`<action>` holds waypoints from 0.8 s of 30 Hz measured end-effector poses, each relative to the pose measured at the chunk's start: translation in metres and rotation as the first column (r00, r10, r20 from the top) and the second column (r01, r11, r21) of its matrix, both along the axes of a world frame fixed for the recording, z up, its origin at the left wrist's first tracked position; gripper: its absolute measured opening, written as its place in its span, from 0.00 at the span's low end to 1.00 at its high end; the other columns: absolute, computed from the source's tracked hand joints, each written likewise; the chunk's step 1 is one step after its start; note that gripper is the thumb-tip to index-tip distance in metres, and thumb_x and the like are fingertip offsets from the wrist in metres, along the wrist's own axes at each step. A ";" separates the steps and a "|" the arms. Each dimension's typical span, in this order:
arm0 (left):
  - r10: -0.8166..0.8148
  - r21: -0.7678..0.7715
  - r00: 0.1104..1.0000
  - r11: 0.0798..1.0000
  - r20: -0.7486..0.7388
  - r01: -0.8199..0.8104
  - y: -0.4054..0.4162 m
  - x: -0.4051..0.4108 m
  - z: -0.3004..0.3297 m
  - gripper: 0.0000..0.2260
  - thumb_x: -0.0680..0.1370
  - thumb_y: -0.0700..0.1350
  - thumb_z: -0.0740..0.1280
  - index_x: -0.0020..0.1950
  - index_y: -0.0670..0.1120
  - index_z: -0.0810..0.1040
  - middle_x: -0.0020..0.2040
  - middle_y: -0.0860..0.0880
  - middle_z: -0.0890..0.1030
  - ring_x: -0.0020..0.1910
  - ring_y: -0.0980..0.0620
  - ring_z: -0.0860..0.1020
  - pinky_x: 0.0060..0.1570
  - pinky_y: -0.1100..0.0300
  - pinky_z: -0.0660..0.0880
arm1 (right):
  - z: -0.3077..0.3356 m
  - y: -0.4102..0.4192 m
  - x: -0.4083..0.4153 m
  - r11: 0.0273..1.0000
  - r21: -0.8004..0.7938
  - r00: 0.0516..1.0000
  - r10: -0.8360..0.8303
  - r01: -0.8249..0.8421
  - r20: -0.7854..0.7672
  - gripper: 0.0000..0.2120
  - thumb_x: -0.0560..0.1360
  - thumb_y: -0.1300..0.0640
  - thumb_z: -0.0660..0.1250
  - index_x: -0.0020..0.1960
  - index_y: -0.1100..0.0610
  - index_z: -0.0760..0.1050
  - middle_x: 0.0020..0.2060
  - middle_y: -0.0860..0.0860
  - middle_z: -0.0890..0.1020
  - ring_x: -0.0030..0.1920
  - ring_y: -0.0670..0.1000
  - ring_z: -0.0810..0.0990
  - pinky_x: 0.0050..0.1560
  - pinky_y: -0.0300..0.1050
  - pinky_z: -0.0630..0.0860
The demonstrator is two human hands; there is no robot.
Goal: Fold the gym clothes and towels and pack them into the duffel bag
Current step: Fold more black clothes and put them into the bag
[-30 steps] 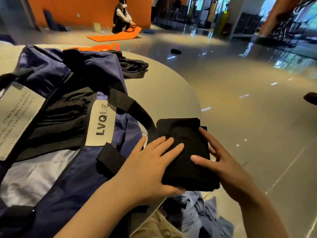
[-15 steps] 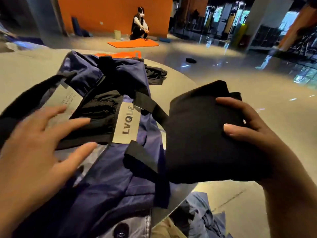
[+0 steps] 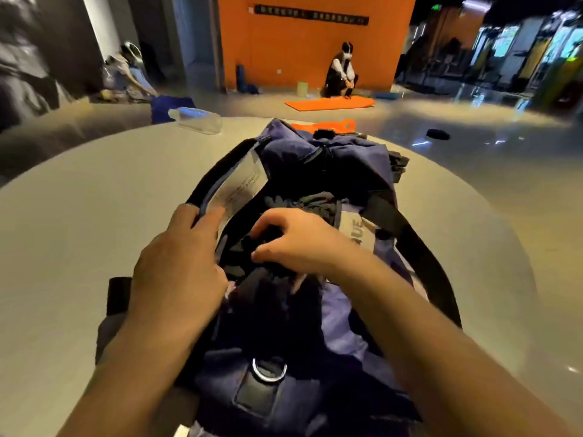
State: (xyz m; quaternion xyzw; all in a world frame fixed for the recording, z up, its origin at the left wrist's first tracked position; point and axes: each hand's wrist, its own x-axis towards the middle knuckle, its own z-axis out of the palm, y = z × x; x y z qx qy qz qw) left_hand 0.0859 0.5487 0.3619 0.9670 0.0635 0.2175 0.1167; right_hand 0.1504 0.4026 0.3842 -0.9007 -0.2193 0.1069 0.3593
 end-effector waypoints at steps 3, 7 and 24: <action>0.003 0.012 0.998 1.000 -0.061 -0.002 0.019 -0.014 0.020 0.20 0.73 0.44 0.60 0.66 0.48 0.72 0.57 0.46 0.72 0.46 0.38 0.77 0.36 0.54 0.65 | -0.040 0.038 0.006 0.986 -0.165 0.994 0.035 -0.018 0.104 0.14 0.73 0.53 0.67 0.57 0.53 0.76 0.54 0.54 0.80 0.52 0.54 0.77 0.46 0.45 0.74; 0.049 0.084 0.978 0.996 -0.203 -0.032 0.034 -0.029 0.023 0.24 0.71 0.49 0.57 0.68 0.56 0.65 0.62 0.54 0.67 0.50 0.43 0.77 0.37 0.55 0.71 | -0.043 0.034 0.011 0.991 -0.128 0.996 0.050 -0.040 0.073 0.14 0.73 0.54 0.67 0.58 0.52 0.75 0.54 0.51 0.79 0.52 0.52 0.76 0.46 0.43 0.72; -0.135 -0.126 0.974 0.986 -0.184 0.113 0.050 -0.022 0.020 0.36 0.69 0.45 0.71 0.74 0.59 0.60 0.64 0.59 0.64 0.52 0.59 0.69 0.46 0.67 0.66 | -0.042 0.068 -0.006 0.994 0.012 0.994 0.106 -0.106 0.013 0.12 0.72 0.53 0.68 0.56 0.50 0.78 0.53 0.49 0.81 0.52 0.50 0.77 0.52 0.47 0.75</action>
